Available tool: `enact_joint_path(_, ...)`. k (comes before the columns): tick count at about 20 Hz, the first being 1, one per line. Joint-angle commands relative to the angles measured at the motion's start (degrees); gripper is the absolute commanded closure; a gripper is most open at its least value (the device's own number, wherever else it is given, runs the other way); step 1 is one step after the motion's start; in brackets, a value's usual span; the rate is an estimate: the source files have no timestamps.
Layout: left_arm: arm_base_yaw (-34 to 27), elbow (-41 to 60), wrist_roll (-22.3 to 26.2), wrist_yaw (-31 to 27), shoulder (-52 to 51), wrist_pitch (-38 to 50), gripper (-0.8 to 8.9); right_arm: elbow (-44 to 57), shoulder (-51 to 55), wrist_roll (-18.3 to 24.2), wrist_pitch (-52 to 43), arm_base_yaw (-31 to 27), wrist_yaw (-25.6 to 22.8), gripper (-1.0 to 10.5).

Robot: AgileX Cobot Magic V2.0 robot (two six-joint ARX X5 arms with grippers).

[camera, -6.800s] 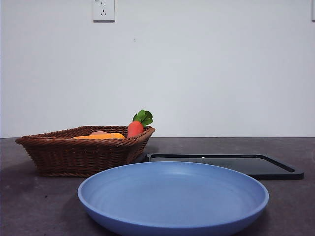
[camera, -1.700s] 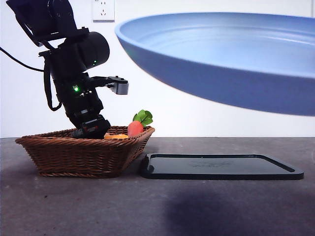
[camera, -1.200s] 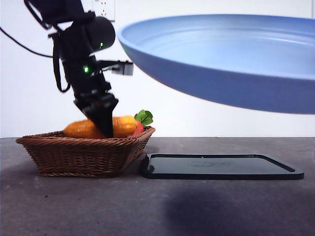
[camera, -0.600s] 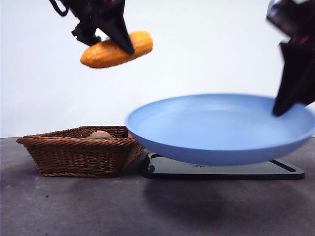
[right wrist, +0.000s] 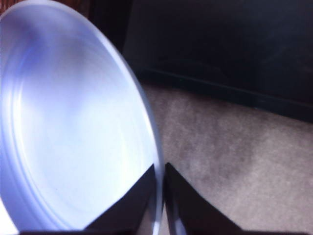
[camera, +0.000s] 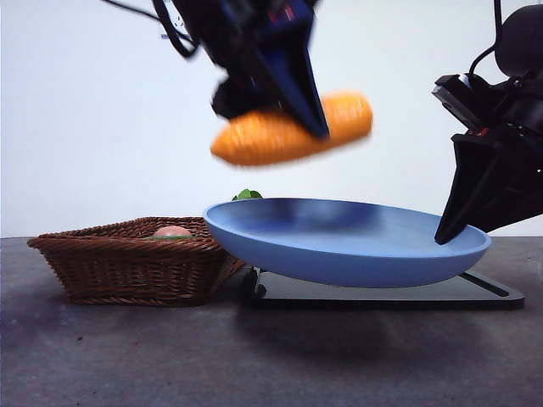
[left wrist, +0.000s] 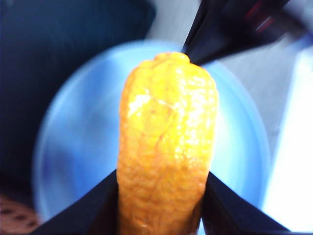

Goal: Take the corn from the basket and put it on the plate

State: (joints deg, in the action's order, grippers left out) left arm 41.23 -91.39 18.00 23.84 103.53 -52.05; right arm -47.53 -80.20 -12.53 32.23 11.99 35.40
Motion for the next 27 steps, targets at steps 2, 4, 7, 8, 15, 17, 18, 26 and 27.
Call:
enact_joint_path(2, 2.7, -0.9, 0.8, -3.0, 4.5, 0.4, 7.00, -0.6, -0.7, -0.8, -0.5, 0.1, 0.7, 9.4)
enact_joint_path(4, 3.4, -0.9, 0.9, -3.2, 6.3, 0.6, 6.97, -0.6, -0.7, -0.7, -0.5, 0.1, 0.7, 9.4)
enact_joint_path(7, 4.1, -0.9, 0.9, -3.3, 8.4, 0.7, 6.19, -0.6, -0.7, -0.6, -0.5, 0.1, 0.7, 9.4)
enact_joint_path(8, 4.2, -0.9, 0.7, -3.3, 8.9, 0.6, 5.67, -0.6, -0.7, -0.5, -0.4, 0.1, 0.7, 9.4)
enact_joint_path(15, 4.9, -0.9, -0.9, -3.3, 7.8, 0.4, 4.73, -0.6, -0.7, -0.2, -0.5, 0.1, 0.6, 9.4)
enact_joint_path(17, 4.8, -0.9, -0.9, -3.3, 6.2, 0.4, 4.74, -0.6, -0.7, -0.1, -0.5, 0.1, 0.5, 9.4)
enact_joint_path(18, 4.8, -1.0, -1.0, -3.3, 5.1, 0.5, 4.74, -0.6, -0.7, -0.1, -0.5, 0.1, 0.3, 9.4)
enact_joint_path(26, 1.9, -1.7, -3.3, -3.3, -7.5, -0.7, 4.75, -1.2, -0.7, -0.1, -1.2, -2.9, -0.9, 9.4)
enact_joint_path(27, 1.4, -1.7, -3.6, -3.3, -9.2, -0.9, 4.75, -1.6, -0.9, -0.1, -1.2, -3.9, -0.9, 9.4)
